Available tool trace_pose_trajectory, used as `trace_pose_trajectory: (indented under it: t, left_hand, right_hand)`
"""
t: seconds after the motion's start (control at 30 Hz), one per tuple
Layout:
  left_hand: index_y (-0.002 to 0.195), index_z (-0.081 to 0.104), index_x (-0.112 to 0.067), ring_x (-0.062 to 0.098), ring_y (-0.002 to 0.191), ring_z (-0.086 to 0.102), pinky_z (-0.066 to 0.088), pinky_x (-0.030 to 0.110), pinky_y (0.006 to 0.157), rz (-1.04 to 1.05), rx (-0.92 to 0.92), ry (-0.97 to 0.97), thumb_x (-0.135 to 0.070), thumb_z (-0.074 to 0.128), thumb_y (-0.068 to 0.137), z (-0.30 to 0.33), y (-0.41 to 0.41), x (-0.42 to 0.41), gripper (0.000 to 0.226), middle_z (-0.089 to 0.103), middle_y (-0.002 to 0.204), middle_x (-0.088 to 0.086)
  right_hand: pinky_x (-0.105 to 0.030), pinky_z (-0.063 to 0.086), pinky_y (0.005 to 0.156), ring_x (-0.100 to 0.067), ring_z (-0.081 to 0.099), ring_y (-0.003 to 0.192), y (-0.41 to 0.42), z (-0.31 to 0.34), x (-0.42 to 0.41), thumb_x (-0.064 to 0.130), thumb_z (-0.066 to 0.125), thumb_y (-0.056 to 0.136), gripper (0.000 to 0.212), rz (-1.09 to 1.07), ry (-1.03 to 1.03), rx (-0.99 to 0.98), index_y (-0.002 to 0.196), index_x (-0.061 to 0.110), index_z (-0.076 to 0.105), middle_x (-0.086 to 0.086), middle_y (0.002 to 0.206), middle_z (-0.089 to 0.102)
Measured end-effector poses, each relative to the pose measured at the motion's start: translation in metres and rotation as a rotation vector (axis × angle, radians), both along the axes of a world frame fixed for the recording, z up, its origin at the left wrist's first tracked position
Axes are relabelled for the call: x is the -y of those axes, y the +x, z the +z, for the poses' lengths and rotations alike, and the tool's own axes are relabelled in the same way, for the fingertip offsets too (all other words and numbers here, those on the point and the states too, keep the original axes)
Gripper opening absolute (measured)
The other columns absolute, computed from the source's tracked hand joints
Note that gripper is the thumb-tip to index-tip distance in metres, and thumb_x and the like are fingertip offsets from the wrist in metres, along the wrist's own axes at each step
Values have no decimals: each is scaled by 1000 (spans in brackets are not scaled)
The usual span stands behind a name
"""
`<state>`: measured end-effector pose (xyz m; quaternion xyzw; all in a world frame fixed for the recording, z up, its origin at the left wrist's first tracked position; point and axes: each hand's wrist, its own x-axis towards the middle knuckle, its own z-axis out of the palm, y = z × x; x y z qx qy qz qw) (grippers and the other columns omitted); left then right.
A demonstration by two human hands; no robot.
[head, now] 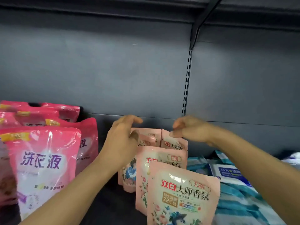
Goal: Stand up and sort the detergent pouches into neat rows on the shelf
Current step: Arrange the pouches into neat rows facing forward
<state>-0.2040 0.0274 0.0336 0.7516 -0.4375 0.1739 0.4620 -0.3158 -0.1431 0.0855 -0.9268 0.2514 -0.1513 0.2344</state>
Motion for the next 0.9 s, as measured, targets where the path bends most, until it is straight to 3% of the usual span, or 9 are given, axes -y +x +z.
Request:
trace_pose_trajectory:
  t: [0.07,0.1,0.17,0.2,0.33,0.47,0.57,0.77,0.9]
  left_hand:
    - [121,55,-24,19,124,42,35,36,105,57,-5,137,3,49,83,7,6,9,47,50,131,-6]
    - [117,57,-28,20,125,41,35,41,105,81,-9,205,4,49,80,10,9,13,49,50,131,-5]
    - [99,61,-34,21,121,45,38,44,102,99,-52,278,3,51,78,13,12,20,44,52,124,-4]
    - [89,61,-37,22,116,49,40,45,100,102,-81,293,1,52,79,14,14,21,40,55,118,-4]
    - [87,61,-37,20,105,56,43,44,98,98,-142,353,-9,59,77,17,23,25,30,61,104,-8]
    - [68,65,-37,18,99,63,47,40,97,39,-287,294,-19,47,67,28,33,30,25,69,98,-9]
    - [64,65,-35,17,102,61,43,41,101,48,-273,330,-18,48,82,32,38,41,30,70,96,-9]
    - [77,63,-29,22,102,60,43,42,99,144,-233,389,-13,48,82,35,54,62,22,68,99,-3]
    - [92,69,-22,24,95,62,51,39,91,204,-263,459,-11,42,72,40,63,63,35,68,100,0]
  right_hand:
    - [-30,46,80,-23,59,94,10,-2,6,28,68,83,38,31,-44,-90,106,-2,61,-17,109,64]
    - [-27,47,69,-21,58,80,14,-3,8,28,70,81,35,43,-70,-123,93,-5,61,-21,94,65]
    - [-22,42,51,-18,52,61,18,-8,12,24,71,79,27,37,-126,-163,68,4,57,-12,65,58]
    - [-21,41,48,-18,52,57,20,-10,14,21,70,79,26,19,-173,-164,63,8,55,-7,60,56]
    - [-24,39,51,-17,56,61,26,-14,23,10,63,80,12,-25,-294,-87,70,4,65,-11,72,67]
    - [-25,43,57,-18,60,72,29,-13,32,11,60,83,11,-33,-279,-61,75,7,67,-6,79,68]
    - [-24,44,60,-19,61,78,32,-13,40,13,59,85,12,-50,-292,-42,75,9,66,-3,82,67]
    - [-19,41,55,-10,54,69,50,-6,55,14,60,87,13,-54,-215,66,74,18,62,3,79,62]
    - [-22,45,70,-16,62,83,73,-2,63,15,65,85,13,-10,-82,177,72,18,64,-1,86,68]
